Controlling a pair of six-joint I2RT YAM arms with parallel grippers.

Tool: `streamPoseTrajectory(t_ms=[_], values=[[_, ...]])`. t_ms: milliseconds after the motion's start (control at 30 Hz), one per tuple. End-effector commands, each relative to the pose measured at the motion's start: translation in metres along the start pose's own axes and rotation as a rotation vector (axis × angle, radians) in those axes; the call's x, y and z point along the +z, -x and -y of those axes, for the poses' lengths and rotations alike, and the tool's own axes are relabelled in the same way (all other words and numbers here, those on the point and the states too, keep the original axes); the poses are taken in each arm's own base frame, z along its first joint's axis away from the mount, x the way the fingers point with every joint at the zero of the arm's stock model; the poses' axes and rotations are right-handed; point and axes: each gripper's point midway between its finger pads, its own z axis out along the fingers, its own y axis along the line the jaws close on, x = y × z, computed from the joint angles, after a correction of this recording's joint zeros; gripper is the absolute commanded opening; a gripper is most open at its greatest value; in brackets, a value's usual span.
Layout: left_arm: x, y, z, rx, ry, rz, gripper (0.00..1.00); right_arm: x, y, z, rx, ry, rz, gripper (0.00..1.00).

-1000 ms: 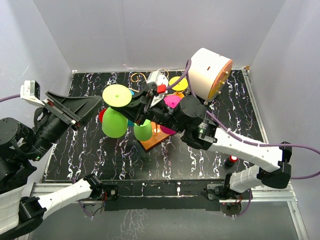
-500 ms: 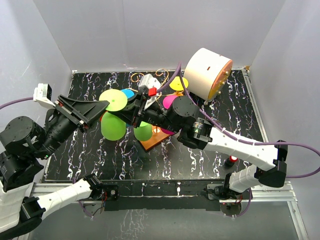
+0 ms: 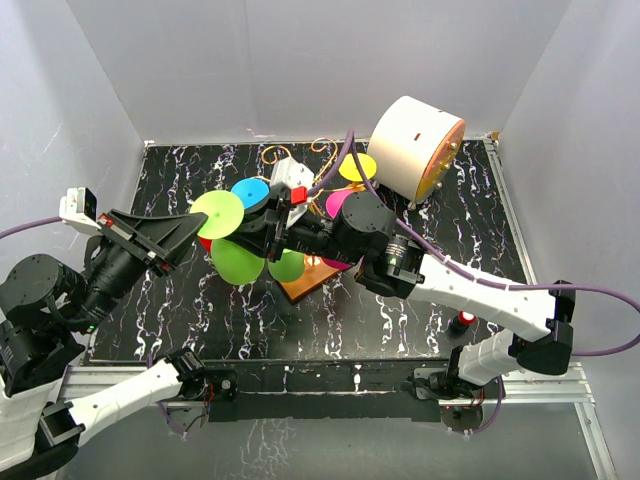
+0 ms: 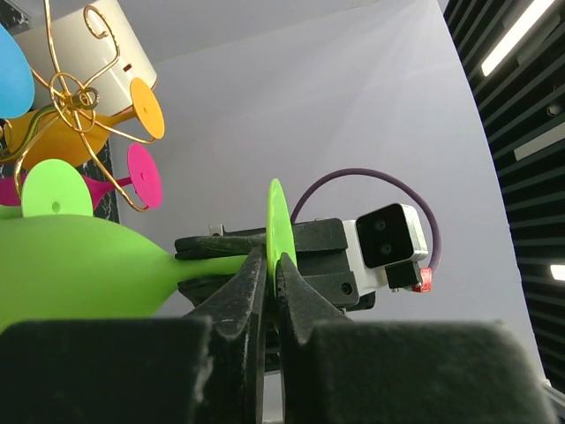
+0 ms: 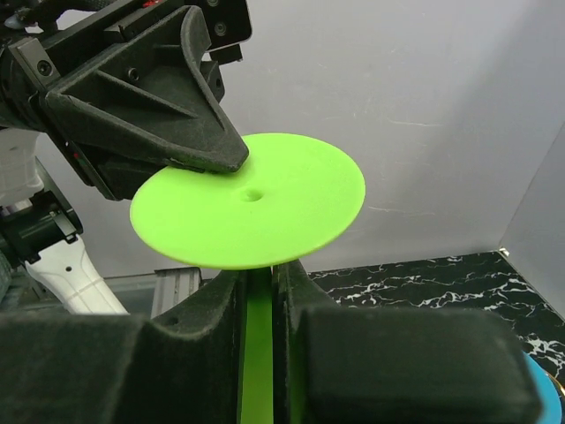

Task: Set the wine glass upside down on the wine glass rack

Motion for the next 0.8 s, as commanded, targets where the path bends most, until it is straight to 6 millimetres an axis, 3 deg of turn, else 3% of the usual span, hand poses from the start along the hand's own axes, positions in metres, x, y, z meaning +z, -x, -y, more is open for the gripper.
streamPoseTrajectory(t_ms=[0, 67, 133, 200, 300, 533, 767], values=[[0.009, 0.006, -0.002, 0.003, 0.004, 0.049, 0.00, -0.008, 0.050, -0.015, -0.008, 0.052, 0.121, 0.00], [0.008, 0.009, -0.001, 0.005, 0.001, 0.061, 0.00, -0.009, 0.051, -0.012, 0.017, 0.030, 0.125, 0.06], [0.006, 0.014, -0.001, 0.010, 0.005, 0.084, 0.00, -0.010, 0.051, -0.010, 0.037, 0.014, 0.128, 0.32], [0.003, 0.021, -0.001, 0.018, 0.011, 0.116, 0.00, -0.013, 0.053, -0.007, 0.052, -0.007, 0.134, 0.52], [-0.002, 0.034, -0.005, 0.027, 0.028, 0.177, 0.00, -0.020, 0.057, -0.004, 0.056, -0.036, 0.146, 0.69], [-0.012, 0.067, -0.022, 0.048, 0.061, 0.364, 0.00, -0.047, 0.061, -0.008, 0.068, -0.041, 0.168, 0.76], [-0.004, 0.084, -0.029, 0.155, 0.116, 0.470, 0.00, -0.076, 0.067, -0.011, 0.203, -0.079, 0.170, 0.76]])
